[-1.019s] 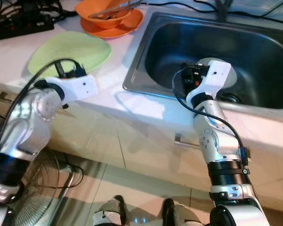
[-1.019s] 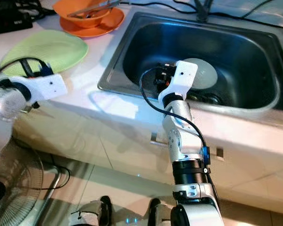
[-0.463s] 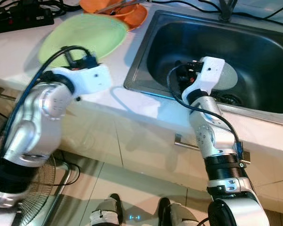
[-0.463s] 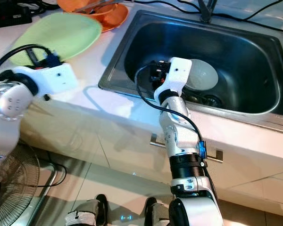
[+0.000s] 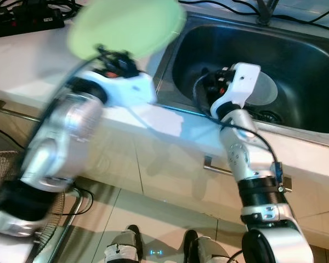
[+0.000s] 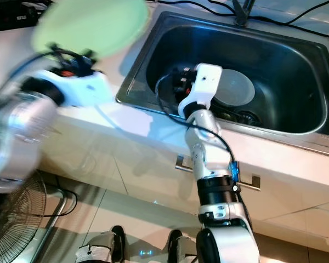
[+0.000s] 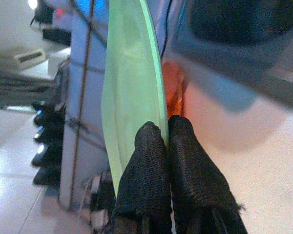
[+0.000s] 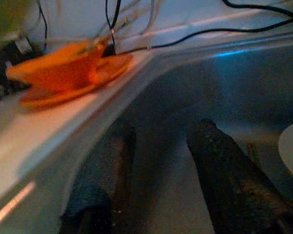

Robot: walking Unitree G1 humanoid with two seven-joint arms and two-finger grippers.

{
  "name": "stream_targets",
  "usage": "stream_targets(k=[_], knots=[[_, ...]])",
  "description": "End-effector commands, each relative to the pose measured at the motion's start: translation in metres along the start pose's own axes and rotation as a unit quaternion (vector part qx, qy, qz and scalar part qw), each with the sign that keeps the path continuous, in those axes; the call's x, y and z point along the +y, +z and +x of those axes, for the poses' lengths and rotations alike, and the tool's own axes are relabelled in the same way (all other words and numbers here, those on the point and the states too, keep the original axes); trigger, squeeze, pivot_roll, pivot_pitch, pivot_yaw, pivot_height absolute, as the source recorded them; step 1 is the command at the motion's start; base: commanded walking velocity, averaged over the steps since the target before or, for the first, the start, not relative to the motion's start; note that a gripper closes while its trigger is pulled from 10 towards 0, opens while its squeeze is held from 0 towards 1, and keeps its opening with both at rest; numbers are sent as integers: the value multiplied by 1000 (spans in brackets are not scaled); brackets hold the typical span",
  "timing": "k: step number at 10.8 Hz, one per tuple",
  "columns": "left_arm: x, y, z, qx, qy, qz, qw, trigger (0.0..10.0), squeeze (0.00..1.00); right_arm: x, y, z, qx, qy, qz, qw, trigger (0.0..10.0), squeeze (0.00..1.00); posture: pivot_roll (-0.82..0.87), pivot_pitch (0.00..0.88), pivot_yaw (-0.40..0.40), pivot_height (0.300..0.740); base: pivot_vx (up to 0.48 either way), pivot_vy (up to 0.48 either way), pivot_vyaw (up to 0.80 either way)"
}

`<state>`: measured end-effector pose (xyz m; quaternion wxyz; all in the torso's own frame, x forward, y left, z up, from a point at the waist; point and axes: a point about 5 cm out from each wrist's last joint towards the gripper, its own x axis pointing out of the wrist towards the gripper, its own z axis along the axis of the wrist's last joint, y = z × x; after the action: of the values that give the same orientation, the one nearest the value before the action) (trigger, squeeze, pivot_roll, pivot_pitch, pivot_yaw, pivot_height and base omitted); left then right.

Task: Kitchen organization

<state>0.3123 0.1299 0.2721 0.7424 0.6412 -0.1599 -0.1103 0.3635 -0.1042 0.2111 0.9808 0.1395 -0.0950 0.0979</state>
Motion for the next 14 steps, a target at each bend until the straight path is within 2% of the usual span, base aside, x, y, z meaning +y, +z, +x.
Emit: stream_targets(k=[1, 2, 3, 4, 5, 6, 9, 14], knots=[[5, 7, 5, -20, 26, 17, 999, 10000, 0, 2, 17, 3, -22, 7, 21, 1000, 10000, 1000, 190, 185, -41, 740, 0, 0, 0], [0, 7, 8, -23, 23, 19, 999, 10000, 0, 5, 25, 5, -31, 15, 44, 998, 10000, 1000, 183, 180, -39, 740, 0, 0, 0], [-5, 6, 15, -25, 20, 23, 999, 10000, 0, 7, 41, 9, -47, 23, 91, 994, 10000, 1000, 175, 183, -36, 740, 0, 0, 0], [-5, 7, 20, -27, 24, 21, 999, 10000, 0, 8, 46, 10, -49, 32, 106, 993, 10000, 1000, 168, 187, -34, 740, 0, 0, 0], [-8, 7, 23, -29, 21, 21, 999, 10000, 0, 8, 48, 10, -50, 34, 142, 988, 10000, 1000, 167, 189, -34, 740, 0, 0, 0], [-11, 7, 26, -35, 19, 25, 999, 10000, 0, 10, 49, 9, -39, 44, 175, 983, 10000, 0, 163, 193, -30, 740, 0, 0, 0], [-15, 13, 34, -69, 13, 37, 997, 10000, 0, 19, 45, 8, -11, 65, 236, 969, 10000, 0, 163, 201, -27, 740, 0, 0, 0], [-22, 30, 36, -124, 12, 43, 991, 10000, 0, 21, 37, 7, 12, 64, 246, 967, 10000, 0, 168, 204, -24, 740, 0, 0, 0]])
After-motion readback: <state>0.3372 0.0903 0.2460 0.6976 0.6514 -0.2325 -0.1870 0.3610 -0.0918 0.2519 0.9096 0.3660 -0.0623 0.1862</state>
